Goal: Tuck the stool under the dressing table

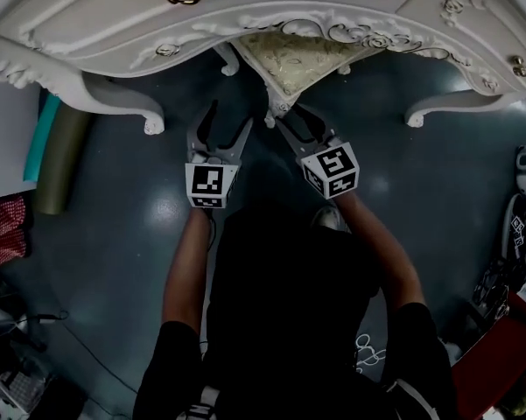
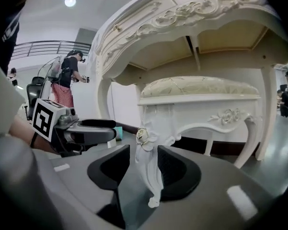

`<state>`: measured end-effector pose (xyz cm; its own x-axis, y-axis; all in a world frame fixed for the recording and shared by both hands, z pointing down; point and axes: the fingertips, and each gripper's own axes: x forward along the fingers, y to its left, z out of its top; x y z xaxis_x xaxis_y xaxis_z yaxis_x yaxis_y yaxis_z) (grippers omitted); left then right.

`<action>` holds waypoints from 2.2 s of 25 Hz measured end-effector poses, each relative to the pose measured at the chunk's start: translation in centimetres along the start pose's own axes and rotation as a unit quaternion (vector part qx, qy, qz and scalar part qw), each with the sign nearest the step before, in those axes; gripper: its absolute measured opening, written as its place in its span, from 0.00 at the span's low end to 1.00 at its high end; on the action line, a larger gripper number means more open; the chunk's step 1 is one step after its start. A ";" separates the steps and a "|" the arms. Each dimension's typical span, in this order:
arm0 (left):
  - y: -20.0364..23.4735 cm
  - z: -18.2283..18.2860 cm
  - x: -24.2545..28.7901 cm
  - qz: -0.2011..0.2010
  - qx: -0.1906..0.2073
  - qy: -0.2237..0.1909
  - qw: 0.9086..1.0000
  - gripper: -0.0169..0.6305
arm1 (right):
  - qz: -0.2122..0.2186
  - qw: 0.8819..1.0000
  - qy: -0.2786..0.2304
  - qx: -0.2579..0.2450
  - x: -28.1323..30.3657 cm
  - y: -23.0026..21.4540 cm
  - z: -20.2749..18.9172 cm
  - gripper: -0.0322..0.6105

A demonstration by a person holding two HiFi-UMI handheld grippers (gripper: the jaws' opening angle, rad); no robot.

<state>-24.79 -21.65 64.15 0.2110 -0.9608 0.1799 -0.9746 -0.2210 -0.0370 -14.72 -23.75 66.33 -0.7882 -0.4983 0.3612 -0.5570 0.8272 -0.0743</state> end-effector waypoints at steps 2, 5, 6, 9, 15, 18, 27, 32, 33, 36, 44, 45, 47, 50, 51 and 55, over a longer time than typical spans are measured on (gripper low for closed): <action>1.2 -0.2 -0.8 0.013 -0.005 0.002 1.000 0.50 | 0.012 1.000 0.000 -0.003 1.5 1.0 0.5 0.33; 3.3 -0.9 -1.8 0.034 -0.015 0.009 0.999 0.50 | 0.024 1.000 -0.002 0.007 3.7 2.1 1.4 0.29; 3.9 -1.2 -2.1 0.041 -0.019 0.012 0.999 0.50 | 0.026 1.000 -0.002 0.010 4.4 2.4 1.6 0.28; 5.5 -1.2 -2.9 0.060 -0.031 0.011 0.998 0.50 | 0.027 1.000 -0.004 0.014 6.3 3.0 2.3 0.26; 6.6 -1.8 -3.3 0.085 -0.027 0.022 0.996 0.42 | 0.021 0.999 -0.018 0.027 8.6 3.3 3.2 0.18; 7.1 -1.3 -3.6 0.108 -0.013 0.017 0.994 0.32 | 0.018 0.999 -0.020 0.035 9.7 3.5 3.6 0.17; 7.9 -1.4 -4.5 0.145 -0.034 0.001 0.989 0.04 | 0.021 0.999 -0.011 0.041 12.4 4.1 4.6 0.14; 7.4 -1.1 -4.6 0.138 -0.040 -0.009 0.990 0.04 | 0.023 0.999 -0.008 0.041 13.1 4.2 4.8 0.13; 7.4 -1.1 -4.6 0.138 -0.037 -0.010 0.990 0.04 | 0.024 0.999 -0.009 0.041 13.4 4.2 5.0 0.13; 7.7 -1.1 -4.7 0.138 -0.037 -0.009 0.990 0.04 | 0.026 0.999 -0.011 0.042 14.5 4.4 5.5 0.12; 8.4 -1.2 -5.1 0.141 -0.041 -0.011 0.989 0.04 | 0.019 0.998 -0.017 0.052 14.4 3.9 5.4 0.05; 8.3 -1.2 -4.9 0.139 -0.043 -0.010 0.989 0.04 | 0.020 0.998 -0.014 0.057 14.1 3.8 5.1 0.05; 8.1 -1.1 -4.5 0.136 -0.046 -0.011 0.990 0.04 | 0.022 0.998 -0.007 0.063 13.6 3.6 4.5 0.05; 7.7 -0.8 -3.9 0.132 -0.046 -0.013 0.990 0.04 | 0.035 0.998 -0.002 0.060 12.6 3.7 3.9 0.05; 7.5 -0.6 -3.7 0.129 -0.045 -0.012 0.991 0.04 | 0.041 0.997 0.001 0.058 12.2 3.8 3.6 0.05; 6.2 -0.3 -2.6 0.116 -0.048 -0.010 0.992 0.04 | 0.052 0.997 0.021 0.055 10.7 3.8 2.5 0.04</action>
<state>-31.45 -20.44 63.76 -0.0196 -0.9873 0.1579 -0.9996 0.0229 0.0186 -25.96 -26.61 67.58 -0.8329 -0.3986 0.3839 -0.5000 0.8394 -0.2132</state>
